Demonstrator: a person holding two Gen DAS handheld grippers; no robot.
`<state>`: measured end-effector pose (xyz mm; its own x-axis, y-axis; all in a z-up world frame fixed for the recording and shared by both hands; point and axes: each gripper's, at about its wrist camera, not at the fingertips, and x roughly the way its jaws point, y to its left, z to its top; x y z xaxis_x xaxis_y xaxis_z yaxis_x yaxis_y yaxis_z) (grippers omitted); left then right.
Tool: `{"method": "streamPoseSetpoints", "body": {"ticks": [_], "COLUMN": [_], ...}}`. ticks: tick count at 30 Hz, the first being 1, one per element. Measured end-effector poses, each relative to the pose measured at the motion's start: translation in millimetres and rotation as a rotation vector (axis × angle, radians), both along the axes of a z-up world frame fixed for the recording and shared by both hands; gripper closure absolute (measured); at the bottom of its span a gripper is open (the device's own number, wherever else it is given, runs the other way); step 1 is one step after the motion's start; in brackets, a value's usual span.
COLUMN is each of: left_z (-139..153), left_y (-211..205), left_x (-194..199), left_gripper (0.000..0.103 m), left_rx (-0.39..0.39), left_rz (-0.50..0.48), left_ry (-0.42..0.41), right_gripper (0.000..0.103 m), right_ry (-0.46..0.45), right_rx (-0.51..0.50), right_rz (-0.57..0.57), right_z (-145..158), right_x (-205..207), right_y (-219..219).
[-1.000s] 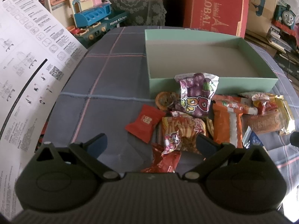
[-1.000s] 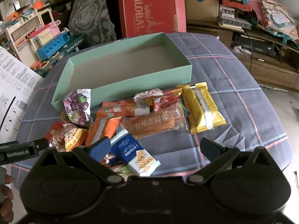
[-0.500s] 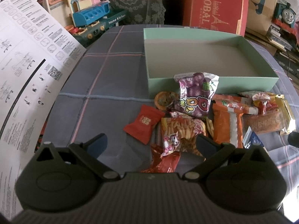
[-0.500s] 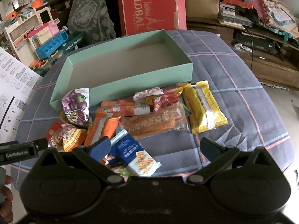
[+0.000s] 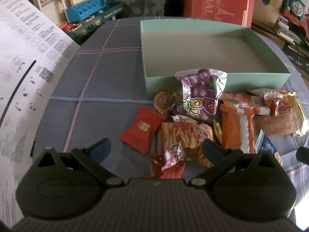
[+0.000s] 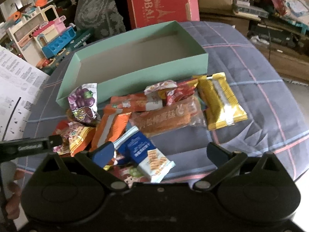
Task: Organize snacks
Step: 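Grasp the orange wafer bar with the right tool while the left grasps a fries-print packet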
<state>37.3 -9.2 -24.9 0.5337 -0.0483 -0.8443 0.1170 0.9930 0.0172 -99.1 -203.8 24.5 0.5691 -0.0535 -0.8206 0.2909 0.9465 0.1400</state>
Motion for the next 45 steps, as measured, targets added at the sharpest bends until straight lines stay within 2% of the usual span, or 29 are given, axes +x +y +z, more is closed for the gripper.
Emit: {"method": "streamPoseSetpoints", "body": {"ticks": [4, 6, 7, 9, 11, 12, 14, 15, 19, 21, 26, 28, 30, 36, 41, 43, 44, 45], "left_z": [-7, -13, -15, -16, -18, -19, -21, -21, -13, -6, 5, 7, 6, -5, -23, -32, -35, -38], "left_y": [-7, -9, -10, -9, -8, -7, -2, 1, 15, 23, 41, 40, 34, 7, -17, -22, -24, -26], "left_x": [16, 21, 21, 21, 18, 16, 12, 11, 7, 7, 15, 19, 22, 20, 23, 25, 24, 22], "left_gripper": [0.000, 0.005, 0.007, 0.027, 0.040, 0.043, 0.042, 0.041, 0.035, 0.025, 0.020, 0.015, 0.013, 0.011, 0.011, 0.018, 0.029, 0.034], "left_rx": [-0.033, -0.036, -0.052, -0.090, -0.115, -0.127, -0.127, -0.124, -0.168, -0.179, -0.221, -0.216, -0.206, -0.169, -0.121, -0.106, -0.099, -0.084], "left_rz": [-0.037, -0.049, -0.060, -0.082, -0.105, -0.116, -0.118, -0.112, -0.102, -0.075, -0.017, -0.023, -0.039, -0.099, -0.125, -0.129, -0.140, -0.147], "left_ry": [0.025, 0.035, 0.035, 0.033, 0.038, 0.041, 0.046, 0.048, 0.047, 0.024, 0.013, 0.014, 0.025, 0.066, 0.103, 0.114, 0.115, 0.104], "right_gripper": [0.000, 0.000, 0.005, 0.005, 0.017, 0.020, 0.030, 0.031, 0.032, 0.032, 0.032, 0.032, 0.053, 0.053, 0.053, 0.053, 0.053, 0.053], "right_ry": [0.008, 0.012, 0.014, 0.017, 0.019, 0.022, 0.022, 0.023, 0.037, 0.053, 0.107, 0.116, 0.100, 0.035, 0.009, 0.010, 0.010, 0.008], "right_rx": [0.031, 0.039, 0.035, 0.025, 0.022, 0.023, 0.025, 0.027, 0.053, 0.073, 0.089, 0.089, 0.094, 0.161, 0.171, 0.184, 0.184, 0.185], "right_rz": [-0.004, 0.001, 0.009, 0.031, 0.054, 0.065, 0.088, 0.102, 0.138, 0.151, 0.180, 0.185, 0.195, 0.176, 0.136, 0.127, 0.126, 0.125], "right_z": [-4, -7, -7, -8, -8, -9, -10, -11, -16, -22, -40, -48, -53, -42, -34, -36, -36, -36], "right_x": [2, 4, 6, 10, 16, 21, 30, 35, 58, 70, 90, 95, 93, 79, 71, 70, 68, 66], "right_y": [-3, -2, -1, 4, 9, 11, 17, 20, 33, 39, 55, 58, 58, 40, 21, 17, 16, 15]}}
